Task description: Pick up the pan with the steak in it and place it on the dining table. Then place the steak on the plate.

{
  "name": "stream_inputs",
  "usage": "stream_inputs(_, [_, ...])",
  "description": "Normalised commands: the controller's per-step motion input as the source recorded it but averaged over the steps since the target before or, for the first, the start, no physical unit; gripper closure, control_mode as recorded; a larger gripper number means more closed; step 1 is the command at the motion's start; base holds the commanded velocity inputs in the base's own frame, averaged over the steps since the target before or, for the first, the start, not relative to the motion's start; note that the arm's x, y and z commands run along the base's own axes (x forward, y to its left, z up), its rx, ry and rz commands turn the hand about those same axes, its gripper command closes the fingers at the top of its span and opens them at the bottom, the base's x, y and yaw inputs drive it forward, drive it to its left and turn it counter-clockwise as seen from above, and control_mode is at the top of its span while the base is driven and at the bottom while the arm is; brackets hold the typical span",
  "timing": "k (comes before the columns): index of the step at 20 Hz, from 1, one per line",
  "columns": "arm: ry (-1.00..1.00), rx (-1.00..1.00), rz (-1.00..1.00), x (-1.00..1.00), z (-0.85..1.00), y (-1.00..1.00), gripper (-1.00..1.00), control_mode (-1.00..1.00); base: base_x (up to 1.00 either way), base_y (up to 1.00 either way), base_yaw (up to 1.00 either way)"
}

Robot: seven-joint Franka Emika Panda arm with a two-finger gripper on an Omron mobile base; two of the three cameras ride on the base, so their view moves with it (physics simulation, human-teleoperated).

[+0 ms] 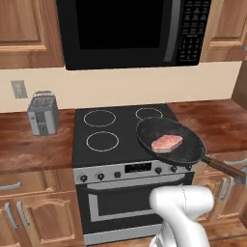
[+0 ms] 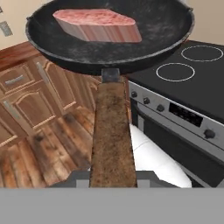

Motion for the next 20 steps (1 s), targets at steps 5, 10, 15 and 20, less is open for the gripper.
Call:
stream_inputs(5, [0.0,0.0,0.0,0.0,0.0,0.0,1.0,1.0,-0.19,0.0,0.46])
stream_inputs(10, [0.0,0.0,0.0,0.0,0.0,0.0,1.0,1.0,-0.08,0.0,0.5])
stream_inputs(15, [0.0,0.0,0.0,0.0,0.0,0.0,1.0,1.0,-0.07,0.0,0.5])
stream_inputs(20, [0.0,0.0,0.0,0.0,0.0,0.0,1.0,1.0,-0.06,0.0,0.5])
